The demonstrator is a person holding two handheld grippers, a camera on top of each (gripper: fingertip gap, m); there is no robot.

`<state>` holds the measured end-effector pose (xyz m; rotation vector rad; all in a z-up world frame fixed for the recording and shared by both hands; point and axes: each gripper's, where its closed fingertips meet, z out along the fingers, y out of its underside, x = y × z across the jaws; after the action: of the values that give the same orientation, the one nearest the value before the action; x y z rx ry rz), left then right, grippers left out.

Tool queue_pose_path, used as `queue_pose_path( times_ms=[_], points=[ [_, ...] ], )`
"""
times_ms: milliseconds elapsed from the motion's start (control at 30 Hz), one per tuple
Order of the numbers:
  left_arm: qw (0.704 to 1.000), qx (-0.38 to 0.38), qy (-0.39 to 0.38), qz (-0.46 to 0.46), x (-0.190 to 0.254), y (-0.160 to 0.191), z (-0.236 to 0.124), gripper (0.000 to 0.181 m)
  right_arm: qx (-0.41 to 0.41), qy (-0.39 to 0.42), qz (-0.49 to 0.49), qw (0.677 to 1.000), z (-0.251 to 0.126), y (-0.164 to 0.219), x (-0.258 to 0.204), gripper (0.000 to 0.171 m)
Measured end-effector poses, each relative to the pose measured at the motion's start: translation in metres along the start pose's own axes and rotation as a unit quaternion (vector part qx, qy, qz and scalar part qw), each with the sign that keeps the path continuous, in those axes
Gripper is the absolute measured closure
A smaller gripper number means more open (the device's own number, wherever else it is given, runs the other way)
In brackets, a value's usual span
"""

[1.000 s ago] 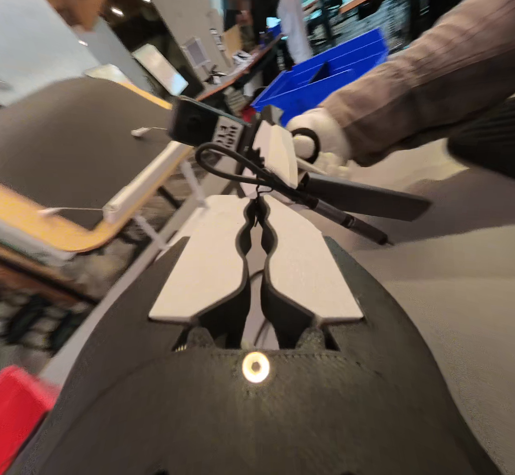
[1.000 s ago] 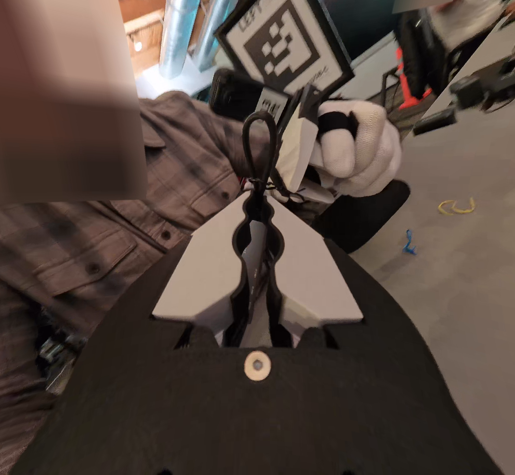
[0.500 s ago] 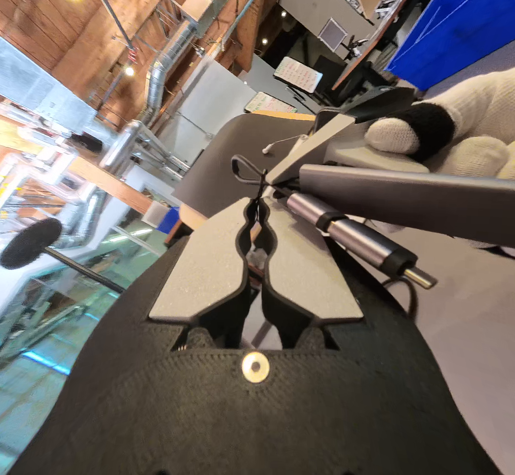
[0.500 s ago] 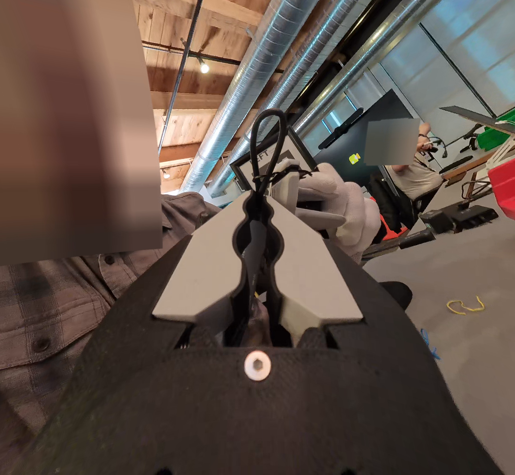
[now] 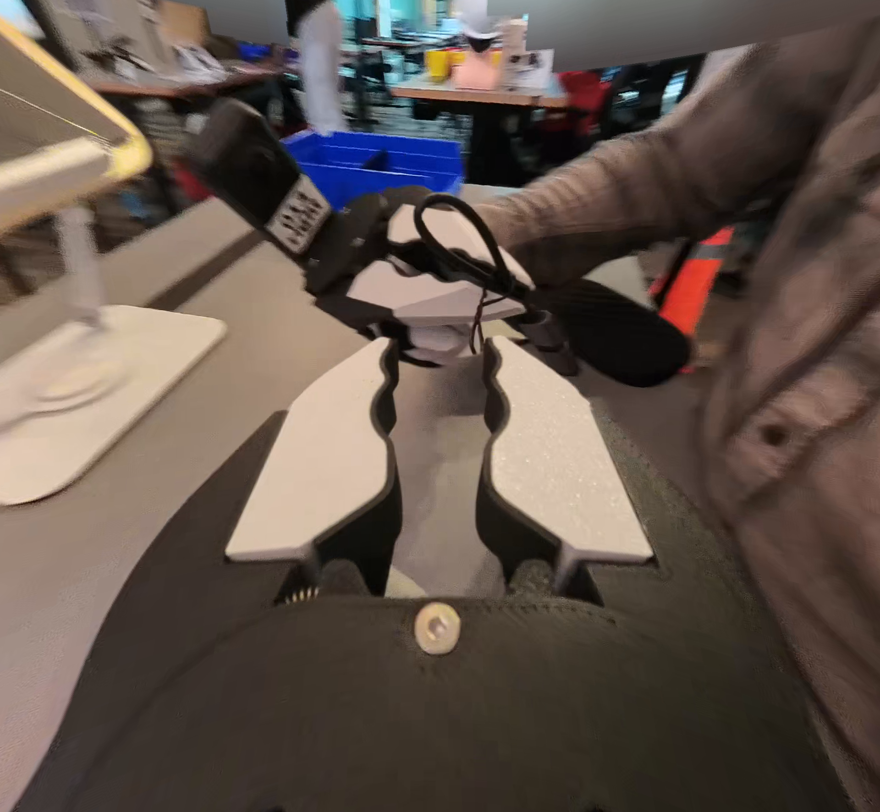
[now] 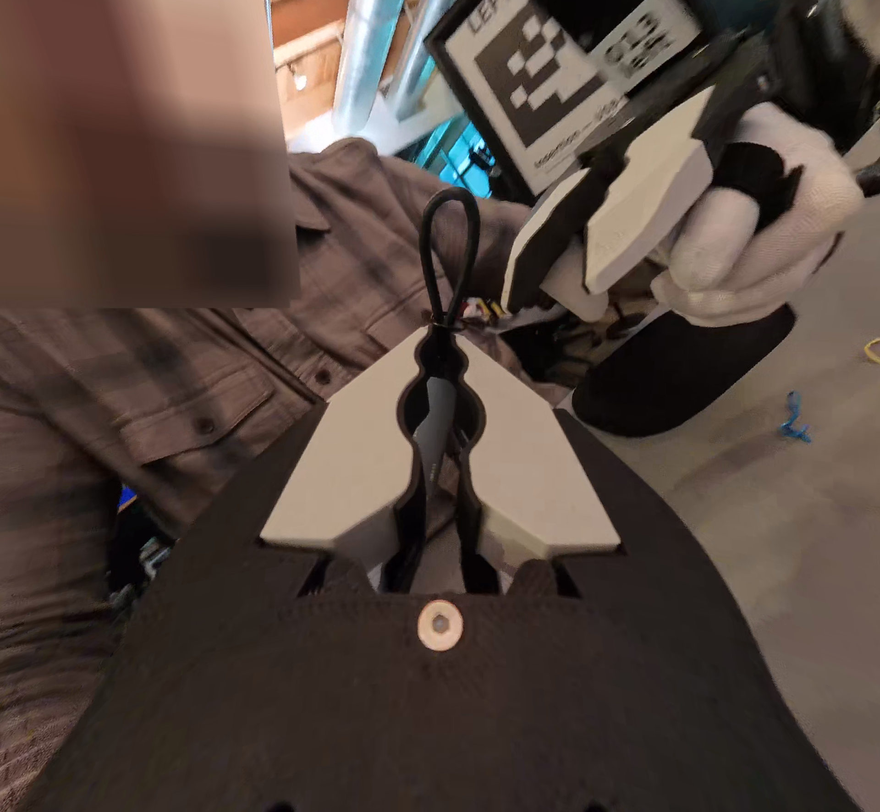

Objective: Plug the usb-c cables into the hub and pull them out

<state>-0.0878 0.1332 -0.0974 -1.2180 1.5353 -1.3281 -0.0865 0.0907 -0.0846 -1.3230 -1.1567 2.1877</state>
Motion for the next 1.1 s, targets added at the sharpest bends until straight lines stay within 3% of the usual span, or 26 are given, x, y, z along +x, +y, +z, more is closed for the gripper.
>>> queue_pose_path(
  times_ms=[100, 233, 467, 833, 933, 1100],
  points=[
    [0.993, 0.002, 0.107, -0.053, 0.019, 0.003, 0.004, 0.143, -0.055, -0.017, 0.021, 0.998, 0.002, 0.010, -0.004, 0.170],
    [0.961, 0.017, 0.240, -0.139, 0.044, -0.002, 0.010, 0.137, -0.122, -0.039, 0.043, 0.991, 0.007, 0.021, -0.011, 0.171],
    [0.923, 0.021, 0.341, -0.180, 0.062, 0.002, 0.021, 0.153, -0.191, -0.067, 0.058, 0.978, 0.013, 0.028, -0.020, 0.170],
    [0.909, 0.027, 0.373, -0.185, 0.074, 0.005, 0.029, 0.177, -0.228, -0.086, 0.072, 0.967, 0.014, 0.039, -0.025, 0.170],
    [0.921, 0.025, 0.353, -0.162, 0.073, 0.007, 0.033, 0.178, -0.231, -0.081, 0.069, 0.967, 0.013, 0.038, -0.026, 0.170],
    [0.967, 0.017, 0.239, -0.093, 0.052, 0.006, 0.037, 0.178, -0.200, -0.041, 0.059, 0.977, 0.001, 0.029, -0.019, 0.171]
  ],
)
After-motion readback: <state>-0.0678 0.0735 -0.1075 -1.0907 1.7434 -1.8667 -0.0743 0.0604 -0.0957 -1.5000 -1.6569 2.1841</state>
